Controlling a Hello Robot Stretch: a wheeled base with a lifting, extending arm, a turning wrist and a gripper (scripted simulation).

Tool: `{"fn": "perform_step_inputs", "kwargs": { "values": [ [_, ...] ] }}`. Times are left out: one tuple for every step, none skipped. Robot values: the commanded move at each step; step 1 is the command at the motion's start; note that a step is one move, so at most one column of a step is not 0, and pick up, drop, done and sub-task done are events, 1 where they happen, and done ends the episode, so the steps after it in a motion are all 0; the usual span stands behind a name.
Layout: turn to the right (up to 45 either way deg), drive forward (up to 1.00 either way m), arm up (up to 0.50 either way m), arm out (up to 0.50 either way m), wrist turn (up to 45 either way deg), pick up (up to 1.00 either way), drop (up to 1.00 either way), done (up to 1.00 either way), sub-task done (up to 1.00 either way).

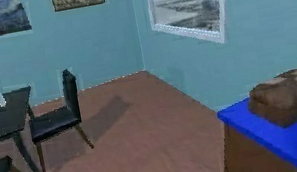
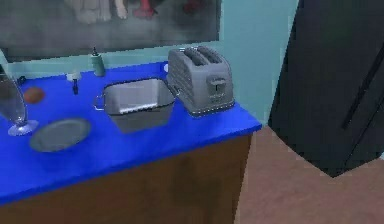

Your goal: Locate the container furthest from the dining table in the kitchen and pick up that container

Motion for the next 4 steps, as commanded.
{"fn": "perform_step_inputs", "kwargs": {
  "values": [
    [45.0, 0.00, 0.00, 0.00, 0.0, 0.00, 0.00, 0.00, 0.00],
    [45.0, 0.00, 0.00, 0.00, 0.0, 0.00, 0.00, 0.00, 0.00],
    [42.0, 0.00, 0.00, 0.00, 0.0, 0.00, 0.00, 0.00, 0.00],
    [0.0, 0.75, 0.00, 0.00, 0.0, 0.00, 0.00, 0.00, 0.00]
  ]
}}
